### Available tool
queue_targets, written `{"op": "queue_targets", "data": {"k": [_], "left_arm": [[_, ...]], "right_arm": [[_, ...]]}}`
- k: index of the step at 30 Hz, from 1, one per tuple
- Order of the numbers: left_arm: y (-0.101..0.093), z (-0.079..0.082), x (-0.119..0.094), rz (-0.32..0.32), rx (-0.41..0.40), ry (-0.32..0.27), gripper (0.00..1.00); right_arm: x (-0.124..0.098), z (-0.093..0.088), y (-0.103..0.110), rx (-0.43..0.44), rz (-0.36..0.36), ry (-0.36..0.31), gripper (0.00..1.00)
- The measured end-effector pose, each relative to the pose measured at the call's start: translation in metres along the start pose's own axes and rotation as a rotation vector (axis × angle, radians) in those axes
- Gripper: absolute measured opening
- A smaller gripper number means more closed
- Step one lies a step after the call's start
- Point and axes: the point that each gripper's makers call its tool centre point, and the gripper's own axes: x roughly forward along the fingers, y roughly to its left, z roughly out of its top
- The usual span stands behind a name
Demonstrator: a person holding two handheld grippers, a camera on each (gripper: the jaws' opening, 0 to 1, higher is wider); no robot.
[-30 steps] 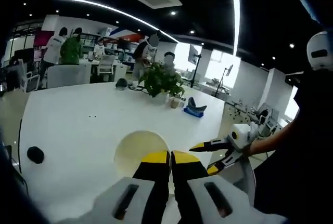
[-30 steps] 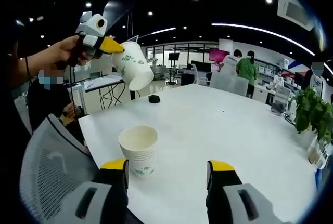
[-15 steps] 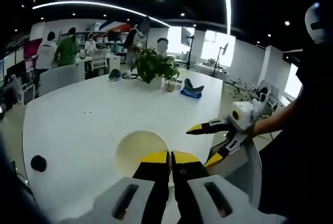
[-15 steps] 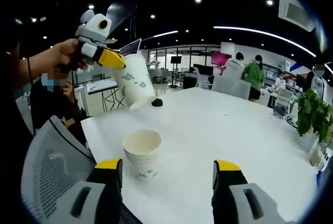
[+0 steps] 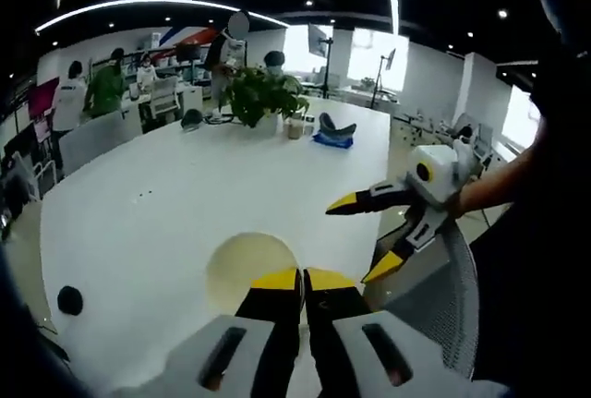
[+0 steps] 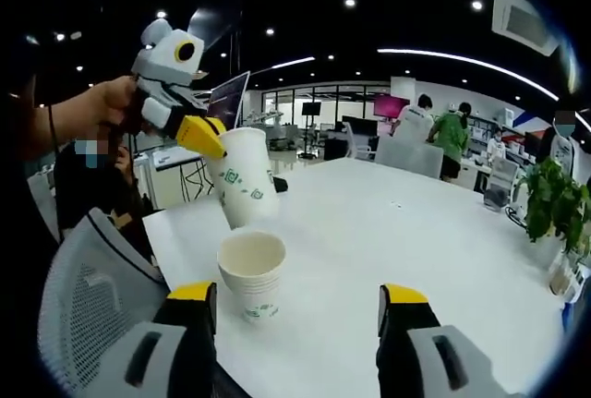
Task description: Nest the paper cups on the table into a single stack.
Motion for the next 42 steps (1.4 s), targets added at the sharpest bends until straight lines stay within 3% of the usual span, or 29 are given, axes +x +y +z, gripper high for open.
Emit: {"op": "queue_targets", "data": {"k": [9, 24, 35, 42], "left_arm": [[-0.019, -0.008, 0.016, -0.025, 0.037, 0.063, 0.0], [-0.007, -0.03, 0.033, -0.044, 0.086, 0.124, 0.0], [-0.009, -0.043, 0.047, -0.08, 0.056, 0.148, 0.0], [-0.012, -0.049, 0.057, -0.138, -0.012, 0.142, 0.01]], "right_arm": [[0.0, 0.001, 0.003, -0.007, 0.0, 0.003, 0.71], [0.0, 0.001, 0.002, -0.006, -0.008, 0.005, 0.7], [0.0, 0.001, 0.002, -0.008, -0.006, 0.005, 0.7], [0.0, 0.002, 0.001, -0.006, -0.005, 0.004, 0.7]]}}
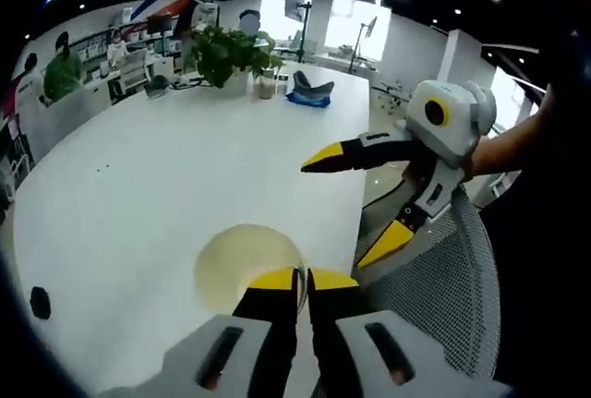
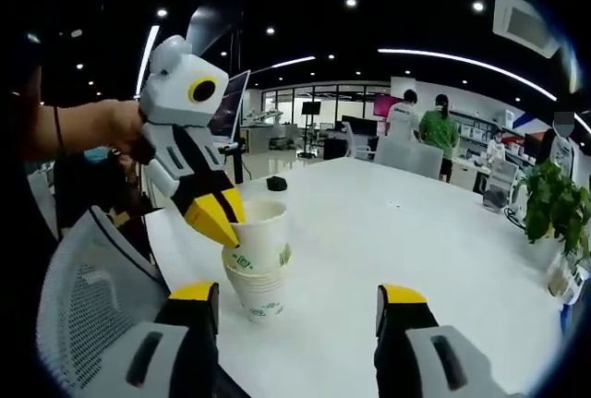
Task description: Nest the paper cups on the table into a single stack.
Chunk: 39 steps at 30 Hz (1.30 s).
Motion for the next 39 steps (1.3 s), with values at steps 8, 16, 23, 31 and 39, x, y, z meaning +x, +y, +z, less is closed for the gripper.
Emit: {"op": "queue_targets", "data": {"k": [8, 16, 23, 31, 39], "left_arm": [[-0.009, -0.001, 0.011, -0.055, -0.055, 0.009, 0.03], [-0.013, -0.008, 0.02, -0.096, -0.076, 0.026, 0.04], [-0.012, -0.015, 0.026, -0.121, -0.092, 0.041, 0.04], [-0.011, -0.015, 0.031, -0.14, -0.106, 0.042, 0.05], [-0.008, -0.017, 0.033, -0.141, -0.107, 0.04, 0.05]], "right_arm": [[0.0, 0.0, -0.001, 0.001, -0.004, 0.002, 0.69], [0.0, -0.002, -0.003, 0.003, -0.01, 0.007, 0.69], [0.0, -0.002, -0.004, 0.002, -0.015, 0.012, 0.68], [0.0, -0.003, -0.006, 0.004, -0.02, 0.015, 0.68], [0.001, -0.004, -0.007, 0.005, -0.021, 0.017, 0.67]]}}
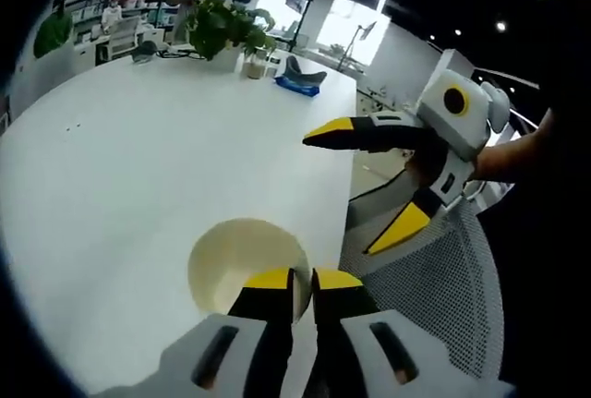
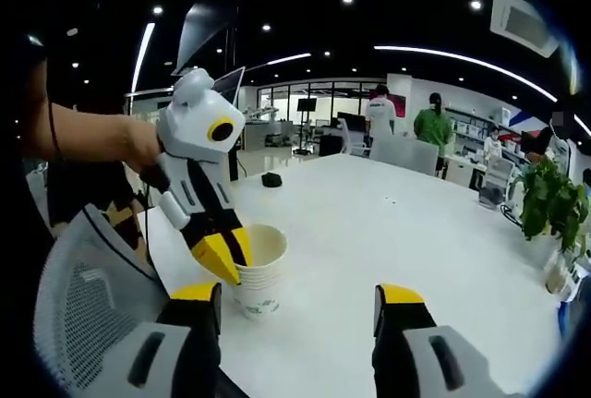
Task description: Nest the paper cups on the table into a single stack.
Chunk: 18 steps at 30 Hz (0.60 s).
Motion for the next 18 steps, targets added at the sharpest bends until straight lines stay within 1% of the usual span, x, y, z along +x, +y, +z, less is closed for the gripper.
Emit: {"op": "queue_targets", "data": {"k": [6, 8, 12, 16, 18], "left_arm": [[-0.002, 0.001, -0.001, 0.008, 0.012, 0.003, 0.06], [-0.004, 0.003, -0.003, 0.006, 0.019, -0.01, 0.05], [-0.007, 0.009, -0.008, 0.008, 0.032, -0.028, 0.08], [-0.007, 0.013, -0.015, 0.029, 0.073, -0.039, 0.12], [-0.006, 0.016, -0.02, 0.049, 0.113, -0.055, 0.15]], "right_arm": [[0.0, 0.001, 0.001, -0.001, 0.0, 0.0, 0.67], [-0.001, 0.001, 0.001, -0.002, -0.001, -0.001, 0.67], [0.0, 0.0, 0.002, -0.003, 0.002, 0.001, 0.67], [0.0, 0.0, 0.002, -0.006, 0.005, 0.003, 0.67], [0.0, -0.001, 0.002, -0.006, 0.006, 0.003, 0.67]]}}
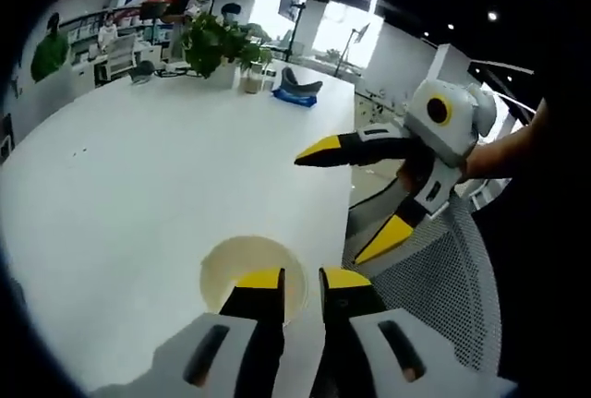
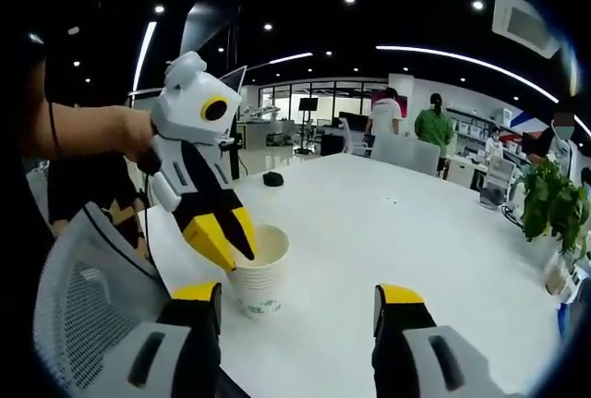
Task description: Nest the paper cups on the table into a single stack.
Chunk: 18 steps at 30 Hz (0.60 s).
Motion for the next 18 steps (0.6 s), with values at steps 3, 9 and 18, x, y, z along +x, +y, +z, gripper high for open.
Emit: {"op": "queue_targets", "data": {"k": [3, 9, 18], "left_arm": [[0.003, 0.001, -0.008, 0.035, 0.08, -0.011, 0.2], [0.013, -0.006, -0.017, 0.089, 0.153, -0.022, 0.3], [0.025, -0.013, -0.021, 0.154, 0.136, -0.064, 0.42]], "right_arm": [[0.0, 0.0, 0.0, -0.001, 0.002, 0.001, 0.67], [0.002, -0.001, 0.003, -0.005, 0.014, 0.008, 0.67], [0.004, -0.003, 0.006, 0.007, 0.033, 0.02, 0.67]]}}
